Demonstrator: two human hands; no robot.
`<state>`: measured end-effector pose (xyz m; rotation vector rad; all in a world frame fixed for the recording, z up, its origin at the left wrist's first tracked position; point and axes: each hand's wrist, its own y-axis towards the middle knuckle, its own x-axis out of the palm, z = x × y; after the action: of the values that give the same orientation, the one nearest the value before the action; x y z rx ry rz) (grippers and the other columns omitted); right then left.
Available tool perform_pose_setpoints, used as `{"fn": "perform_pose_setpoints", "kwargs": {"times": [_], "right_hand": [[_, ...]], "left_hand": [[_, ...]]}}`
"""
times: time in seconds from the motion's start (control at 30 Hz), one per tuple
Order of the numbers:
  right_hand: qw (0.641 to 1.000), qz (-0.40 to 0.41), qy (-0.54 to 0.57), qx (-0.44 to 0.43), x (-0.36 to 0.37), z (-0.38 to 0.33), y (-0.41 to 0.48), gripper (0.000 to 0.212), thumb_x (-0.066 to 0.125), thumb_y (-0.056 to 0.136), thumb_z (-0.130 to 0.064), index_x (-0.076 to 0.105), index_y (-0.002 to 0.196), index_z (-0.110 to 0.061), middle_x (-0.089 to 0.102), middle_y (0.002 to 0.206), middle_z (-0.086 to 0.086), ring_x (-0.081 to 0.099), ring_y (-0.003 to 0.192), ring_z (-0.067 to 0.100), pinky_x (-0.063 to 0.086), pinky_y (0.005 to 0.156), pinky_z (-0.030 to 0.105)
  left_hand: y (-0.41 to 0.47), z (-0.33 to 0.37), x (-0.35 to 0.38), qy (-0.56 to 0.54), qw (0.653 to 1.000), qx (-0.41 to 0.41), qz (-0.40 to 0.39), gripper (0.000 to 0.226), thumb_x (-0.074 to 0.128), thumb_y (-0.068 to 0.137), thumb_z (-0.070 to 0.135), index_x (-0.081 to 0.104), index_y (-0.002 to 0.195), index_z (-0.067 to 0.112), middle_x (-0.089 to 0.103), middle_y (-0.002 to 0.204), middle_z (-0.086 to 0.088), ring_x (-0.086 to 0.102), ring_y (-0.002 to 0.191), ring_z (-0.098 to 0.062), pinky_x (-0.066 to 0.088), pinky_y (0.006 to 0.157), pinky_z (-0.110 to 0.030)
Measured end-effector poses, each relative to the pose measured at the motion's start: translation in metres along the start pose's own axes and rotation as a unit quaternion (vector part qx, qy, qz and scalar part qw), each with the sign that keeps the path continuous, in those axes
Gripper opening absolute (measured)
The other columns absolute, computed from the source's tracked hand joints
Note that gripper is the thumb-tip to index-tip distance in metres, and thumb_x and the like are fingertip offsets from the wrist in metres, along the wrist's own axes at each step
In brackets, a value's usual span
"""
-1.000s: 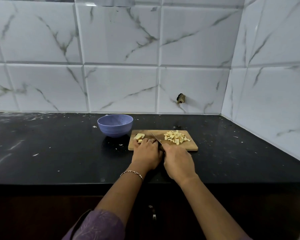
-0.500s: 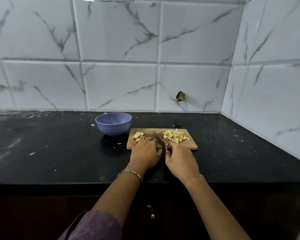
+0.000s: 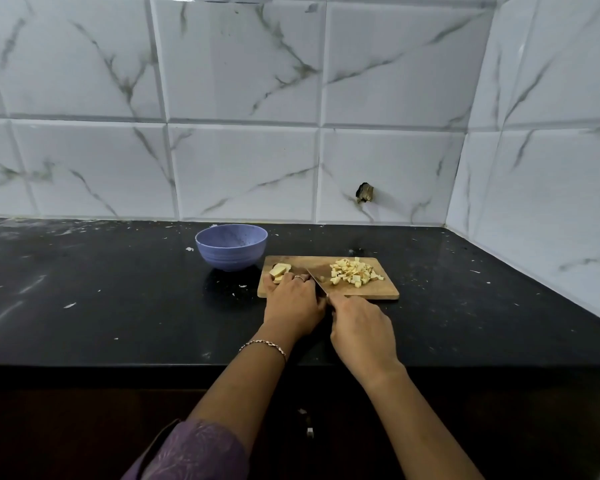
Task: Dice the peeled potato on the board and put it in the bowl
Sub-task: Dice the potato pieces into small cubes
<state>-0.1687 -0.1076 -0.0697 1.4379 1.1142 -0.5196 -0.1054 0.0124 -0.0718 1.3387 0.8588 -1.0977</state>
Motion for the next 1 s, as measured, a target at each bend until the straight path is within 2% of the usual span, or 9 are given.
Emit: {"fn": "perform_pose_setpoints", "kwargs": {"times": [0.13,0.33,0.47,0.57,0.7,0.83,0.93,1.0], "right_hand": [[1.0,0.001,-0.013,-0.006,-0.003,0.004,0.001,0.024,0.05,0.099,-0.014,0.057,0.12,-0.025,0.063,0.102,-0.002,0.063,0.093,0.016,0.046,0.071,0.027],[1.0,0.025,0.003,0.014,0.002,0.017,0.008,0.02,0.052,0.099,-0.019,0.057,0.116,-0.028,0.065,0.101,-0.007,0.063,0.088,0.013,0.05,0.07,0.028],[0.997,0.046,0.037,0.04,0.001,0.027,0.01,0.022,0.054,0.099,-0.024,0.059,0.12,-0.029,0.065,0.096,-0.007,0.063,0.083,0.013,0.043,0.062,0.024],[0.995,0.054,0.058,0.053,-0.001,0.03,0.01,0.017,0.057,0.098,-0.023,0.061,0.114,-0.028,0.066,0.097,-0.008,0.065,0.087,0.014,0.049,0.068,0.028],[0.994,0.056,0.077,0.054,-0.001,0.031,0.006,0.019,0.058,0.097,-0.023,0.063,0.114,-0.029,0.067,0.099,-0.009,0.065,0.09,0.014,0.044,0.066,0.026],[0.994,0.062,0.078,0.051,0.0,0.03,0.003,0.016,0.057,0.098,-0.024,0.061,0.112,-0.03,0.062,0.092,-0.012,0.062,0.084,0.011,0.039,0.065,0.024],[0.991,0.066,0.103,0.061,-0.001,0.031,0.004,0.013,0.058,0.097,-0.023,0.061,0.109,-0.027,0.059,0.09,-0.013,0.063,0.085,0.013,0.041,0.064,0.025],[0.988,0.059,0.125,0.067,-0.003,0.032,0.006,0.02,0.059,0.097,-0.023,0.062,0.116,-0.026,0.064,0.099,-0.011,0.064,0.09,0.013,0.045,0.067,0.026]], "left_hand": [[-0.001,0.001,-0.001,0.001,1.0,0.001,0.008,0.043,0.034,0.099,0.045,0.058,0.127,0.022,0.057,0.135,0.003,0.04,0.131,-0.02,0.012,0.112,-0.058],[-0.003,0.001,0.0,0.017,1.0,-0.002,0.004,0.044,0.034,0.097,0.046,0.058,0.123,0.02,0.057,0.135,0.0,0.039,0.132,-0.023,0.011,0.112,-0.059],[-0.002,0.0,0.001,0.009,1.0,-0.001,0.004,0.048,0.036,0.096,0.047,0.055,0.13,0.019,0.05,0.144,0.0,0.035,0.136,-0.022,0.009,0.113,-0.059],[-0.001,0.0,0.001,-0.006,1.0,0.004,0.008,0.05,0.039,0.096,0.046,0.049,0.137,0.02,0.042,0.15,-0.001,0.032,0.14,-0.021,0.007,0.115,-0.058],[0.0,0.0,0.001,-0.028,0.999,0.032,0.009,0.05,0.043,0.096,0.044,0.047,0.142,0.024,0.039,0.153,0.0,0.03,0.142,-0.019,0.008,0.116,-0.058],[0.002,0.0,0.002,-0.032,0.997,0.064,-0.001,0.048,0.04,0.098,0.04,0.047,0.142,0.024,0.042,0.151,0.001,0.03,0.14,-0.018,0.006,0.115,-0.059],[0.007,0.004,0.002,-0.021,0.995,0.095,-0.012,0.047,0.038,0.099,0.035,0.046,0.144,0.023,0.046,0.147,0.001,0.029,0.14,-0.019,0.005,0.113,-0.059],[0.012,0.008,0.0,0.0,0.993,0.119,-0.018,0.045,0.037,0.099,0.034,0.048,0.142,0.023,0.048,0.146,0.002,0.03,0.139,-0.02,0.008,0.112,-0.058]]}}
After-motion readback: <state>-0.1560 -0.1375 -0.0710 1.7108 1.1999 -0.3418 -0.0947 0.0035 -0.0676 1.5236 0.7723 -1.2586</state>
